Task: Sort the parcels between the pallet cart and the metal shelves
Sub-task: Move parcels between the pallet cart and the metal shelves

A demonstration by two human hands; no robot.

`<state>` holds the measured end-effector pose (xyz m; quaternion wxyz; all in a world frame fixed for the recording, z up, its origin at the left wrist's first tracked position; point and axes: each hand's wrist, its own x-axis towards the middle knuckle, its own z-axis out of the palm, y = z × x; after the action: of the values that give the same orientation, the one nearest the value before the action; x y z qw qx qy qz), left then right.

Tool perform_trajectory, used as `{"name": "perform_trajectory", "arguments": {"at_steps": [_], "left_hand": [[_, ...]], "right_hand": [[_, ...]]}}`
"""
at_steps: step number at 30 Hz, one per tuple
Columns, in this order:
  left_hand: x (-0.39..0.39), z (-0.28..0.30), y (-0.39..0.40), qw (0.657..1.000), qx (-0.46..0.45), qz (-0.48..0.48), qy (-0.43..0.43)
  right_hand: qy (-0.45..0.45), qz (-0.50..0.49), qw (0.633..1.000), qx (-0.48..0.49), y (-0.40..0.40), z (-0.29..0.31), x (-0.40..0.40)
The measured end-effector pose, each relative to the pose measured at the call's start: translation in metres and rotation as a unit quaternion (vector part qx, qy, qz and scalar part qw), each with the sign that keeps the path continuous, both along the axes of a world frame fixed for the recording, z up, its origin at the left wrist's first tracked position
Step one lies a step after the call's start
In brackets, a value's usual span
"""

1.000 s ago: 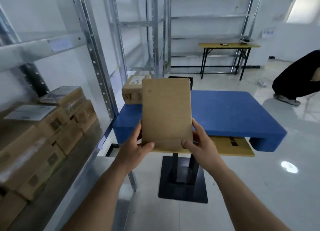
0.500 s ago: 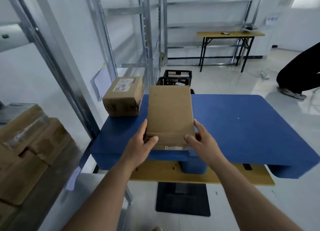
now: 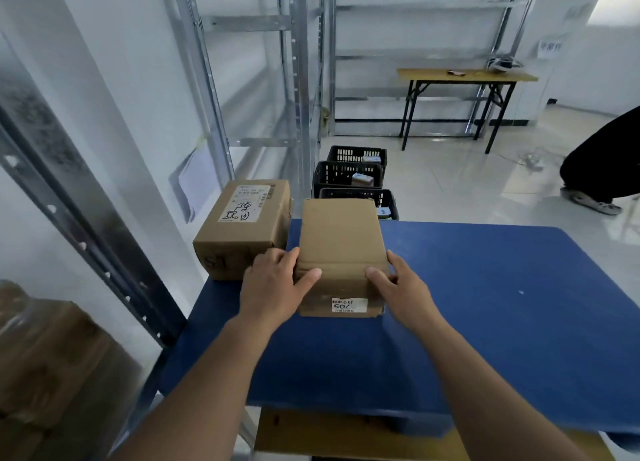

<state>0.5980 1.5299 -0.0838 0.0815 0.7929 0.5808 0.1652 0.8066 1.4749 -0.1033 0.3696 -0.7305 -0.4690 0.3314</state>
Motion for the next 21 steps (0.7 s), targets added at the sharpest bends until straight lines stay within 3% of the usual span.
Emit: {"name": "perform_trajectory", "arguments": {"at_steps": [2,8,21], "left_hand": [[-0.002,0.005,0.015,0.998,0.048,0.008,0.046],[-0.01,0.006,0.057,0.998,-0.016,-0.001,0.068],[-0.013,0.007,0.079,0.996,0.022,-0.005,0.082]], "right_hand": [[-0.002,0.001,1.0,0.0,0.013,0.0,-0.002],[-0.009,0.006,1.0,0.0,0.048,0.003,-0.005],[-0.014,0.018,1.0,0.014,0.08,0.004,-0.009]]}}
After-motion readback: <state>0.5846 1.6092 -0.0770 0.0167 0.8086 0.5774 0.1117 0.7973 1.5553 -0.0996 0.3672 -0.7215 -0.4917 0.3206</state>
